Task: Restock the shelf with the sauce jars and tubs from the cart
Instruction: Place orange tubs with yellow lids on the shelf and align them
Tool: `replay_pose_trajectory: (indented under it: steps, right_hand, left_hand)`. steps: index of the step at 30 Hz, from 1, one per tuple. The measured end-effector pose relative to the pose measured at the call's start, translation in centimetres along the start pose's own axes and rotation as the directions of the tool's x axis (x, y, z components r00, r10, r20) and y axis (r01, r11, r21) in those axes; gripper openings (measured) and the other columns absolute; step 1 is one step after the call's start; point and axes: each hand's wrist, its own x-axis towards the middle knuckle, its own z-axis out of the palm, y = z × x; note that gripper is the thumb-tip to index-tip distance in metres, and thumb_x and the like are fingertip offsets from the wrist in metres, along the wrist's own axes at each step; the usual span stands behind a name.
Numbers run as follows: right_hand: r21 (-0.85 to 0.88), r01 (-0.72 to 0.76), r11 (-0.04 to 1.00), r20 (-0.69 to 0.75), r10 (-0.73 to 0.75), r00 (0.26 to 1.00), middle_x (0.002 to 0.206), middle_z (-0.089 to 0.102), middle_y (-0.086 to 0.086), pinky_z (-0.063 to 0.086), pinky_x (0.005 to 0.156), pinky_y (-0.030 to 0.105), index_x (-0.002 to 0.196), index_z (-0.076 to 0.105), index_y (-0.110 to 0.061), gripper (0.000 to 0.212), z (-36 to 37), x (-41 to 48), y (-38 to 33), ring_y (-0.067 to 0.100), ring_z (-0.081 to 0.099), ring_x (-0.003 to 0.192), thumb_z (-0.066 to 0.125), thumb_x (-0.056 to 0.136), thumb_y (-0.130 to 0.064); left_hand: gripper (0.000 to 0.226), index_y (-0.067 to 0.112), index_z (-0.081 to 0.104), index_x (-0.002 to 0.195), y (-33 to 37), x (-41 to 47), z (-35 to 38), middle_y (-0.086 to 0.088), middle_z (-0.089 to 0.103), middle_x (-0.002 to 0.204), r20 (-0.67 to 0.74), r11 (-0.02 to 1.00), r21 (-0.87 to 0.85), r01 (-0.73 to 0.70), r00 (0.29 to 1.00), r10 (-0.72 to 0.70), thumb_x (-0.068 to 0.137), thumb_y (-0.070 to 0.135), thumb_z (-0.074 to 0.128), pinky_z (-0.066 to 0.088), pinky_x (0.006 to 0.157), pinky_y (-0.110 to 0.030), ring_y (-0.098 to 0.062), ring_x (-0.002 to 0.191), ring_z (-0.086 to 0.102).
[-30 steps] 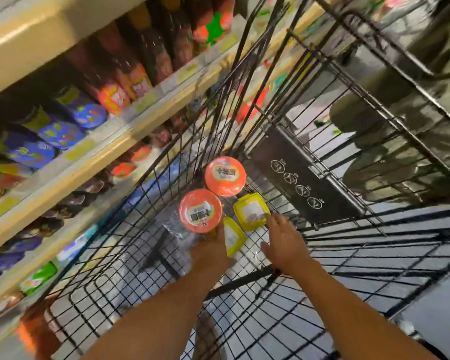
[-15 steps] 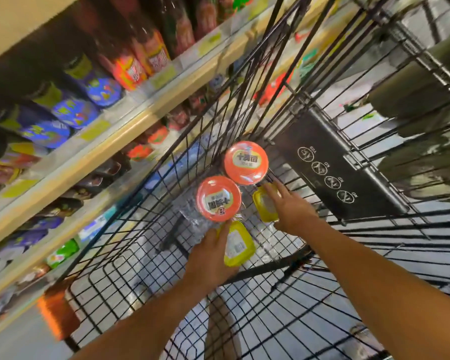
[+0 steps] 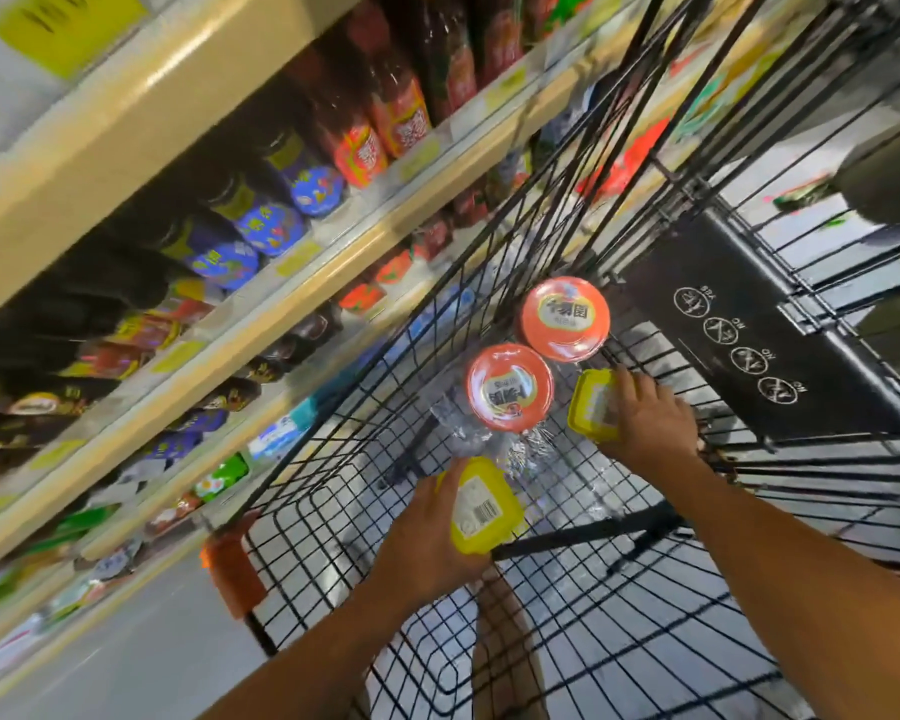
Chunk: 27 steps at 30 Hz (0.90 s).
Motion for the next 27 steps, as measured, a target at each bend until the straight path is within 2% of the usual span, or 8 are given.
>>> replay_pose_trajectory:
  steps: [6,11,15,19,21,23,24,27]
  right_hand:
    - [0.156,0.04,0.987,0.01,-0.042,0.999,0.134,0.038,0.012,0.044,0.102,0.043,0.147,0.024,-0.013,0.114,-2.9,-2.5,0.9,0.033,0.046,0.124,0.083,0.059,-0.055]
    - [0.368,0.05,0.929,-0.03,-0.042,0.999,0.125,0.041,0.012,0.05,0.09,0.044,0.143,0.035,-0.018,0.112,-7.9,-7.0,1.7,0.038,0.053,0.11,0.088,0.05,-0.051]
    - [0.495,0.191,0.848,-0.143,-0.137,0.98,0.114,0.046,-0.001,0.044,0.09,0.03,0.137,0.04,-0.024,0.108,-13.9,-11.0,1.3,0.017,0.037,0.106,0.077,0.045,-0.069]
    - [0.582,0.288,0.761,-0.25,-0.169,0.953,0.112,0.038,-0.004,0.033,0.091,0.009,0.147,0.035,-0.025,0.111,-19.8,-14.7,0.6,0.008,0.042,0.11,0.095,0.054,-0.032]
    - [0.625,0.368,0.688,-0.337,-0.187,0.923,0.118,0.042,-0.007,0.03,0.087,-0.001,0.143,0.036,-0.037,0.108,-22.6,-16.1,-0.2,-0.006,0.045,0.108,0.096,0.054,-0.032]
    - [0.661,0.442,0.606,-0.406,-0.206,0.89,0.121,0.044,-0.013,0.034,0.087,0.004,0.135,0.038,-0.05,0.102,-25.9,-17.8,-1.7,-0.019,0.042,0.11,0.095,0.051,-0.04]
    - [0.666,0.474,0.576,-0.436,-0.215,0.874,0.123,0.044,-0.015,0.036,0.088,0.007,0.134,0.039,-0.053,0.101,-27.3,-18.6,-2.5,-0.021,0.041,0.112,0.092,0.049,-0.045]
    - [0.68,0.557,0.477,-0.502,-0.25,0.828,0.132,0.046,-0.008,0.041,0.097,0.023,0.135,0.044,-0.051,0.096,-31.6,-20.9,-5.6,-0.01,0.047,0.117,0.085,0.049,-0.05]
  left_hand:
    - [0.114,0.054,0.004,0.151,1.1,-1.7,-3.1,0.006,0.034,0.134,-0.02,0.999,-0.041,-0.032,0.999,0.031,0.07,0.048,0.084,0.053,0.086,-0.032,-0.017,0.116,0.054]
    - [0.115,0.059,0.002,0.15,3.4,-4.2,-6.6,0.007,0.032,0.138,-0.022,0.997,-0.052,-0.06,0.998,0.059,0.06,0.068,0.073,0.053,0.093,-0.04,-0.02,0.121,0.052]
    - [0.115,0.059,0.001,0.146,5.7,-6.9,-10.0,0.018,0.027,0.137,-0.1,0.984,-0.079,-0.162,0.983,0.154,0.06,0.075,0.075,0.042,0.096,-0.027,-0.004,0.122,0.039]
    - [0.109,0.057,0.013,0.149,7.0,-10.0,-13.5,0.013,0.029,0.151,-0.208,0.948,-0.161,-0.275,0.948,0.239,0.066,0.06,0.083,0.039,0.105,-0.031,-0.01,0.136,0.036]
    - [0.111,0.059,0.014,0.15,7.6,-11.8,-15.9,0.022,0.032,0.148,-0.289,0.927,-0.173,-0.332,0.917,0.275,0.065,0.06,0.085,0.042,0.102,-0.02,0.007,0.132,0.037]
    - [0.11,0.056,0.016,0.151,8.3,-13.9,-18.4,0.031,0.029,0.149,-0.343,0.903,-0.205,-0.377,0.892,0.294,0.067,0.057,0.088,0.04,0.097,-0.006,0.022,0.13,0.032]
    - [0.111,0.052,0.018,0.151,8.5,-15.0,-19.7,0.03,0.029,0.15,-0.381,0.89,-0.221,-0.4,0.875,0.298,0.066,0.055,0.089,0.041,0.099,-0.008,0.023,0.131,0.032]
    - [0.112,0.052,0.02,0.147,8.8,-19.0,-23.3,0.035,0.028,0.146,-0.477,0.859,-0.27,-0.436,0.835,0.273,0.059,0.059,0.09,0.043,0.099,-0.01,0.029,0.126,0.032]
